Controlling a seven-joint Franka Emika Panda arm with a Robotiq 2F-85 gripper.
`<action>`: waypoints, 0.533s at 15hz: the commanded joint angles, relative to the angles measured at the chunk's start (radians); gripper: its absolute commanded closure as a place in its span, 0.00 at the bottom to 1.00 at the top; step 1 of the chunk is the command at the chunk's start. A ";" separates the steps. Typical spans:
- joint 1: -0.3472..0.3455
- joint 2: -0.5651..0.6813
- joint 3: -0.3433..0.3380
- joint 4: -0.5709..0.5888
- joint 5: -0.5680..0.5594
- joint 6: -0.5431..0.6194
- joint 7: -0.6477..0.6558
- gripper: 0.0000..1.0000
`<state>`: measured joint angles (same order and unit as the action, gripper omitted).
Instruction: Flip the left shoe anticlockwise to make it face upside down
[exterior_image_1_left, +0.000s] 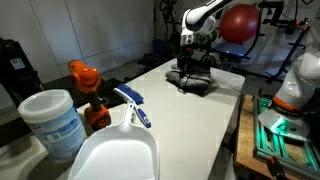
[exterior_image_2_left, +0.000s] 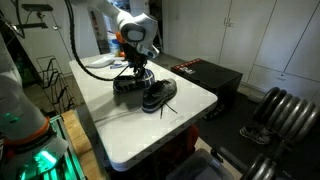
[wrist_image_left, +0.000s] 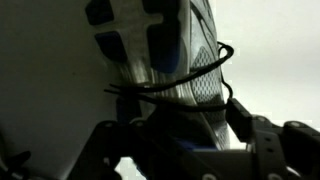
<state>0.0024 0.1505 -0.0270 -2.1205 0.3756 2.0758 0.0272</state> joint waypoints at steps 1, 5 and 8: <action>0.012 0.057 0.013 0.063 -0.112 -0.070 0.088 0.25; 0.033 0.069 0.024 0.083 -0.199 -0.071 0.141 0.00; 0.049 0.077 0.032 0.088 -0.253 -0.069 0.171 0.05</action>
<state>0.0343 0.2020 -0.0035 -2.0547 0.1829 2.0224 0.1513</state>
